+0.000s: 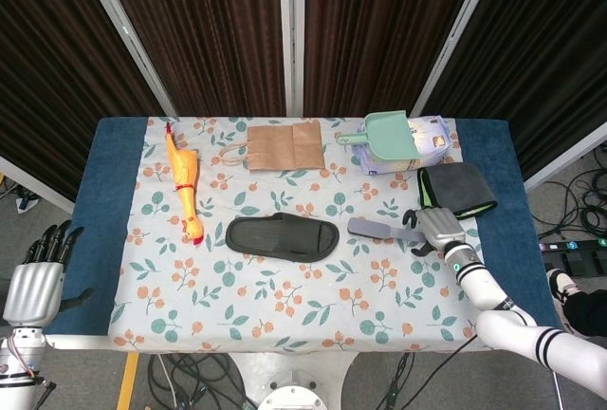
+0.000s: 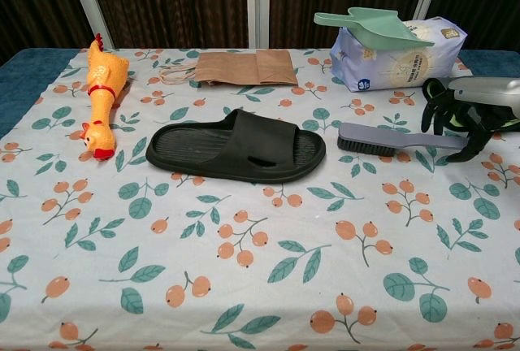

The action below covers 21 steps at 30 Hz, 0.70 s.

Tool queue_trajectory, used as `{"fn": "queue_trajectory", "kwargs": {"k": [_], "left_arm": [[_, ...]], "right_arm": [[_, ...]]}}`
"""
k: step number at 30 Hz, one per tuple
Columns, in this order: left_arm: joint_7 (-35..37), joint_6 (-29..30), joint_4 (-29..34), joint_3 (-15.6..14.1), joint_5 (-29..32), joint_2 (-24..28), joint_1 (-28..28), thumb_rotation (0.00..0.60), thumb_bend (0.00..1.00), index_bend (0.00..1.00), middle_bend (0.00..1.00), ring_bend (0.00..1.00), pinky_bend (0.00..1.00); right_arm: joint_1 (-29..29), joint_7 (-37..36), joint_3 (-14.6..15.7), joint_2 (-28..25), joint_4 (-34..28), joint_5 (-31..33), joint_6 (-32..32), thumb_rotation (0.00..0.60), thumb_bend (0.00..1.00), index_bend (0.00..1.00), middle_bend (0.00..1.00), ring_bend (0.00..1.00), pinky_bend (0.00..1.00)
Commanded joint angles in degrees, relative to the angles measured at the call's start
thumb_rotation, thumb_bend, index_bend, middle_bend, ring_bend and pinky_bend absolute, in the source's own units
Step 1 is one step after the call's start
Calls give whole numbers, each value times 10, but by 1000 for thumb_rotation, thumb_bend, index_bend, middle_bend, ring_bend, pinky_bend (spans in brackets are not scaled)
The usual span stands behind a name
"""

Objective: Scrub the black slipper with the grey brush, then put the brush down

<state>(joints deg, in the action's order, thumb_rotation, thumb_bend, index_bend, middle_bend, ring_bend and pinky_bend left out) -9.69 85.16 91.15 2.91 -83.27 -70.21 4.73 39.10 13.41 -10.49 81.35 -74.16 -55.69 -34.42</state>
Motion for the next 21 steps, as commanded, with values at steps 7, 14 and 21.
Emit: {"fn": "queue_trajectory", "kwargs": {"k": [7,14,21], "left_arm": [[9,4,-7,-4,2,-1,-6,600,30,155,156,48,184],[14,6,-13,-4,0,-2,-7,600,31,155,156,48,184],[15,8,-12,-3,3,-1,-10,600,31,155,156,48,183]], "right_arm": [[37,17,23,8,18,63,32,600,83,496,480,364,388],[53,20,41,-2,9,106,38,600,84,496,495,396,448],[72,12,52,-6,3,129,50,600,85,497,495,421,535]]}}
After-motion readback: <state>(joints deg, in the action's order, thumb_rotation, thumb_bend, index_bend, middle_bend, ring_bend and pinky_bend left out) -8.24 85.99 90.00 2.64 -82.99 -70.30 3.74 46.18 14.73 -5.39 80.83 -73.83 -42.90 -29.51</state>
